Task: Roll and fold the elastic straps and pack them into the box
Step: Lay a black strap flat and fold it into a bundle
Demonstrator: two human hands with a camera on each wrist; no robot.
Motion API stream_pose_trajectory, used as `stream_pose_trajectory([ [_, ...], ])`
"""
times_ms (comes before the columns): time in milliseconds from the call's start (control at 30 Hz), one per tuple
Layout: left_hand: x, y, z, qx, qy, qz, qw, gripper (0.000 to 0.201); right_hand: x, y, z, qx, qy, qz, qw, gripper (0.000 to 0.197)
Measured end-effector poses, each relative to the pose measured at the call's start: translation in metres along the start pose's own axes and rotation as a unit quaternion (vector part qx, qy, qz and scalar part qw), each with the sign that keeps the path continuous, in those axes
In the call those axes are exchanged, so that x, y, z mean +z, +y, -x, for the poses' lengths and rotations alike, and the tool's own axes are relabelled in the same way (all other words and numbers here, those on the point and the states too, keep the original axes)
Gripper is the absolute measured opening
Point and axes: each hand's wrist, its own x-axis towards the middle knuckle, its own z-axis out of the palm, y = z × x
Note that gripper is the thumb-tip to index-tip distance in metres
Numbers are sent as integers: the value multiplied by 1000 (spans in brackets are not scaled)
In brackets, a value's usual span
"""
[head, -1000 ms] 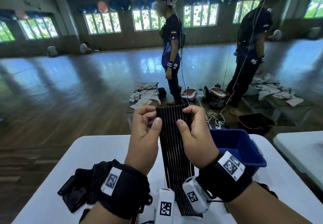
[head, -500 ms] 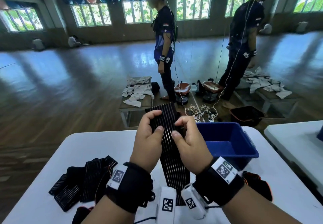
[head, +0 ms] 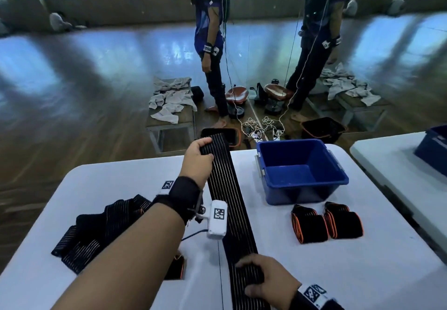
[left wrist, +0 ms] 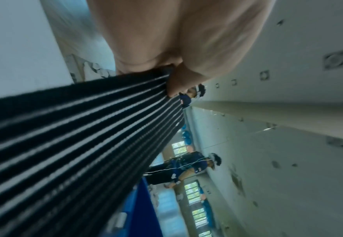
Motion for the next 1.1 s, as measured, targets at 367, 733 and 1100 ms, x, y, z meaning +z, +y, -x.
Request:
stream_pose_trajectory([
  [367, -12, -146, -60, -86, -60, -236, 966, 42, 54, 54, 33, 119, 115, -26, 986, 22],
  [733, 12, -161, -95, -31, -146, -514, 845, 42, 84, 42, 35, 122, 114, 17, 986, 55],
  [1100, -5, -139, -51, -2, -135, -574, 807, 51, 72, 43, 30, 79, 51, 142, 985, 70],
])
